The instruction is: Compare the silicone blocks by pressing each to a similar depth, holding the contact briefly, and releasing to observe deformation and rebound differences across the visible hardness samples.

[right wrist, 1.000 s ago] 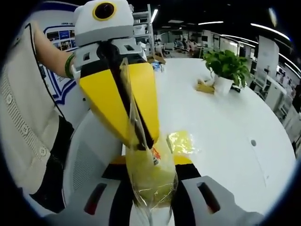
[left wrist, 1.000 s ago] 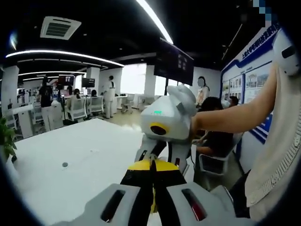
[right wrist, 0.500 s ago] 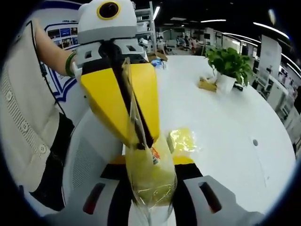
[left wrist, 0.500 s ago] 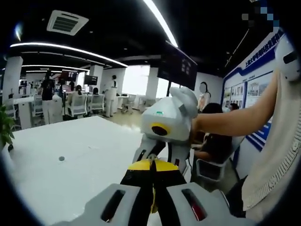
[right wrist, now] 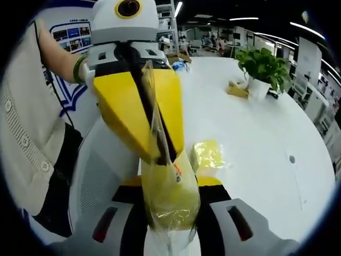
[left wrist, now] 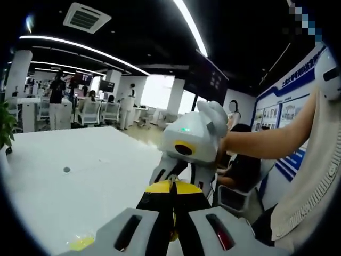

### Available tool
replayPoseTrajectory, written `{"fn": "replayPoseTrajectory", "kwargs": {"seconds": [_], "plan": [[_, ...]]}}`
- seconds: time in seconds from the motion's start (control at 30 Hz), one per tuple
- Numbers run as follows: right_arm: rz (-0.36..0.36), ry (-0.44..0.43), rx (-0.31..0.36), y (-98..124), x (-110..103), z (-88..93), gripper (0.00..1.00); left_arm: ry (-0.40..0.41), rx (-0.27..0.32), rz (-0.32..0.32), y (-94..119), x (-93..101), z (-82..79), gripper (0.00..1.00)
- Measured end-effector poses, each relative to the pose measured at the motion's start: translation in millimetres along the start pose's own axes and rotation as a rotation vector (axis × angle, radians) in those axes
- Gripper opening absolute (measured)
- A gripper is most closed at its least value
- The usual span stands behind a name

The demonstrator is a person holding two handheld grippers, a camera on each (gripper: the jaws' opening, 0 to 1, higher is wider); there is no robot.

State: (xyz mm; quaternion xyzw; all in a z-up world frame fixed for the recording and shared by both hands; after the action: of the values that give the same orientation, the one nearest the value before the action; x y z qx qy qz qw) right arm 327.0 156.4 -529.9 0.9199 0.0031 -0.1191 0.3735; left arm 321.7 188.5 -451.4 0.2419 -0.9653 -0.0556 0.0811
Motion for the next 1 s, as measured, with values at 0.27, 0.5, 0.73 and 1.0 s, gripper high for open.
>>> {"fn": "replayPoseTrajectory", "kwargs": {"seconds": [0.27, 0.5, 0.73, 1.0], "plan": [[0.019, 0.013, 0.011, -5, 5, -0.3, 0.33, 0.035, 0.009, -0.016, 4, -8.2, 5.0, 0.00], [0.052, -0.017, 0.037, -2, 10, 3.7, 0.50, 0.057, 0.008, -0.032, 6, -15.4, 10.6, 0.00], [0.111, -0.079, 0.125, 9, 10, 9.3, 0.66, 0.082, -0.005, -0.053, 5, -21.9, 18.6, 0.00], [0.260, -0.249, 0.267, 39, 11, 46.0, 0.85, 0.129, -0.063, -0.066, -7, -26.9, 41.2, 0.00]]}}
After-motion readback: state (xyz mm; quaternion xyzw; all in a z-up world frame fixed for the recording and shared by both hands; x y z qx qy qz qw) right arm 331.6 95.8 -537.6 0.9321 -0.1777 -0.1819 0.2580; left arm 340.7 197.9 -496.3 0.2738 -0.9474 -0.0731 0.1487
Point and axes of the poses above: the point that each gripper's makers call its tool centre point, and the gripper's own axes: y roughly backward along the fingers, x roughly to its right, z roughly out of its underside, the point moved 4 cm from there along y, roughly backward along the fingers, and after that the axes turned 9 degrees about -y, right-handed, at the moved point
